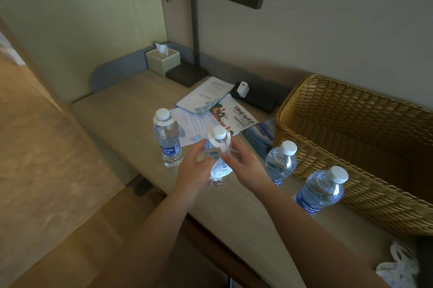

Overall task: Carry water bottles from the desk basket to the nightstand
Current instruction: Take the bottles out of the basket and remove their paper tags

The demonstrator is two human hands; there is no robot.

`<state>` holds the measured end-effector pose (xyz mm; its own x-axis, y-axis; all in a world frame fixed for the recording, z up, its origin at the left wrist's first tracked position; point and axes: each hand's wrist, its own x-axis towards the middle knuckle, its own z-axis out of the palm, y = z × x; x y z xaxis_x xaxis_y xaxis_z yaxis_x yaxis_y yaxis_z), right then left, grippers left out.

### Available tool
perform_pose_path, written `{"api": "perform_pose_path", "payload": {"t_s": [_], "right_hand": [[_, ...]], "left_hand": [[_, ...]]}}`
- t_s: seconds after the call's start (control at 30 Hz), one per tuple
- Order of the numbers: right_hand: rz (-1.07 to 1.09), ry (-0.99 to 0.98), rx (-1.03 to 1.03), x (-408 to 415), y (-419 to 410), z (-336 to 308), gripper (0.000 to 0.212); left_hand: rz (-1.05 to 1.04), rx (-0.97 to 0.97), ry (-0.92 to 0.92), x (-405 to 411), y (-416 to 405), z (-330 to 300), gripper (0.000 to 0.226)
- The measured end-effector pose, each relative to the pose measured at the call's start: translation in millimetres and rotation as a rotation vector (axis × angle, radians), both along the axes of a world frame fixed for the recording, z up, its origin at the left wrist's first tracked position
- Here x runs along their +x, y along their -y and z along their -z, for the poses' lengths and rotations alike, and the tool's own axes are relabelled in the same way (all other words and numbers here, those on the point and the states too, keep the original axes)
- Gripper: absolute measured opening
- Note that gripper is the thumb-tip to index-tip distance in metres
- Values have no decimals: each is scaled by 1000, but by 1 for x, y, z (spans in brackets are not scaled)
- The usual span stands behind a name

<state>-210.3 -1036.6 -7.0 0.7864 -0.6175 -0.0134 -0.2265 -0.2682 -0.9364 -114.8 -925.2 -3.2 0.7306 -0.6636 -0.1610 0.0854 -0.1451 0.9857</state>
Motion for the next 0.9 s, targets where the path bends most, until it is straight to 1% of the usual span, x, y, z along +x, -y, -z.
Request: {"api": "perform_pose_path", "payload": {"t_s": [0.07, 0.13, 0.17, 0.2, 0.23, 0.3, 0.33, 0.37, 0.47, 0.53, 0.63, 0.77, 0.9], "right_hand": [[44, -49, 0, -5, 0, 3, 60], [88, -118, 46, -8, 0, 7, 71], [102, -157, 63, -9, 0, 9, 70], [115, -188, 78, -11, -1, 10, 64], [131, -196, 95, -12, -2, 10, 53], [170, -137, 117, -16, -2, 11, 24], [183, -94, 120, -18, -2, 11, 13], [189, -56, 126, -19, -2, 10, 7], [194, 43, 161, -23, -2, 0, 8], [178, 117, 205, -21, -1, -11, 10], [178, 216, 265, -10, 0, -32, 12], [242, 249, 217, 2, 6, -57, 13], [310, 293, 197, -7, 10, -72, 13]], "left_hand": [[10, 54, 52, 7, -2, -1, 53], [52, 91, 120, 16, 0, -1, 59], [82, 91, 137, 20, 2, -2, 60], [111, 92, 146, 23, 4, -4, 60], [138, 101, 156, 26, 6, -6, 61], [184, 110, 168, 30, 9, -10, 70], [200, 103, 162, 32, 10, -10, 77], [215, 90, 154, 33, 11, -10, 82], [241, 87, 141, 34, 11, -6, 94], [238, 63, 110, 34, 11, -2, 96], [259, 7, 83, 32, 9, 2, 95], [277, -29, 70, 33, 7, 5, 97], [266, -12, 130, 36, 13, 11, 84]]}}
